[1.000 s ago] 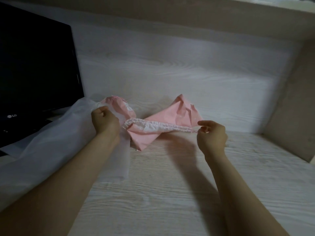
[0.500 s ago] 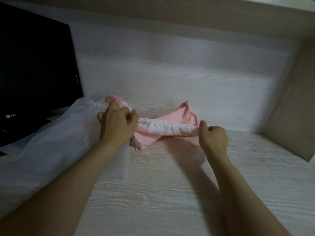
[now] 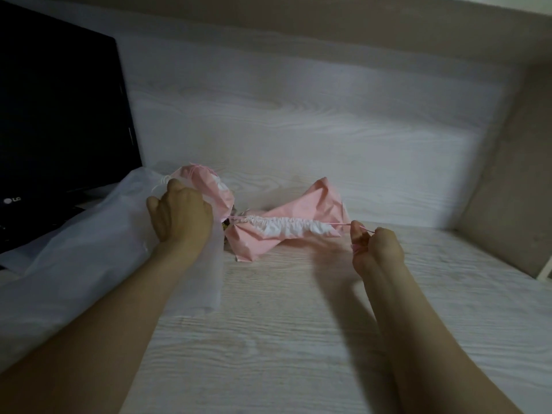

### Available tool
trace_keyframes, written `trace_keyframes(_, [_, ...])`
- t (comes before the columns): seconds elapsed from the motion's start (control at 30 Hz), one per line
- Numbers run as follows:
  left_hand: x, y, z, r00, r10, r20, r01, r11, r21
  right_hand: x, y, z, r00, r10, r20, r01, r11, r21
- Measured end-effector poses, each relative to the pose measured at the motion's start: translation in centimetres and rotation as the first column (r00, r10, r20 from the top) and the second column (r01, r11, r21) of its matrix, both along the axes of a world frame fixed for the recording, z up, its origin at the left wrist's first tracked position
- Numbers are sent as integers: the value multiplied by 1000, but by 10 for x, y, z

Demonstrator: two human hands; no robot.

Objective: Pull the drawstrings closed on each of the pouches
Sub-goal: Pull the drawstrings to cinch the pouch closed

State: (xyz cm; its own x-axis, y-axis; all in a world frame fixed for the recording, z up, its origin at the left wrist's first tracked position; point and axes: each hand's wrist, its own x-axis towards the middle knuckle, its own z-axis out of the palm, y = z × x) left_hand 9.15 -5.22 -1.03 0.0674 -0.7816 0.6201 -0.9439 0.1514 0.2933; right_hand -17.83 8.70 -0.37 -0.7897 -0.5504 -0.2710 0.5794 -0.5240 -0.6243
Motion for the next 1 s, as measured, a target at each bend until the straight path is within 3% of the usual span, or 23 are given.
trace_keyframes(0.07, [-2, -1, 0, 996, 49, 70, -51, 998, 31, -7, 7, -3, 998, -24, -62, 27, 998, 58])
trace_keyframes(0.17, [-3, 0, -2, 990, 78, 114, -82, 996, 30, -18, 15, -14, 984, 84, -160, -61, 987, 147])
trace_keyframes(0.23, [-3, 1, -4, 988, 67, 138, -71, 997, 26, -11, 16, -12, 983, -4, -181, 34, 986, 164])
trace_keyframes(0.3, [-2, 1, -8, 991, 15, 137, -20, 999, 34, -3, 13, -3, 989, -103, -106, 114, 988, 104])
trace_keyframes(0.43, [-3, 4, -9, 975, -223, 1, 223, 974, 41, 4, 4, 4, 996, 6, -94, -11, 999, -47])
trace_keyframes(0.57, [-16, 15, -1, 943, -327, 61, 324, 944, 55, 8, 2, 5, 963, 49, -265, -3, 986, 169])
trace_keyframes(0.73, [-18, 29, 9, 897, -441, -5, 439, 891, 118, 3, 3, 4, 912, 5, -411, 94, 971, 219])
trace_keyframes(0.8, [-16, 26, 8, 861, -507, 25, 502, 858, 112, 10, 4, 7, 845, -77, -529, 223, 950, 218])
trace_keyframes(0.87, [-14, 25, 4, 812, -579, 72, 567, 812, 135, 13, 3, 7, 707, -165, -688, 402, 894, 199])
trace_keyframes(1.0, [-18, 31, -2, 715, -676, 179, 662, 737, 136, 6, 0, -3, 248, -38, -968, 674, 725, 144])
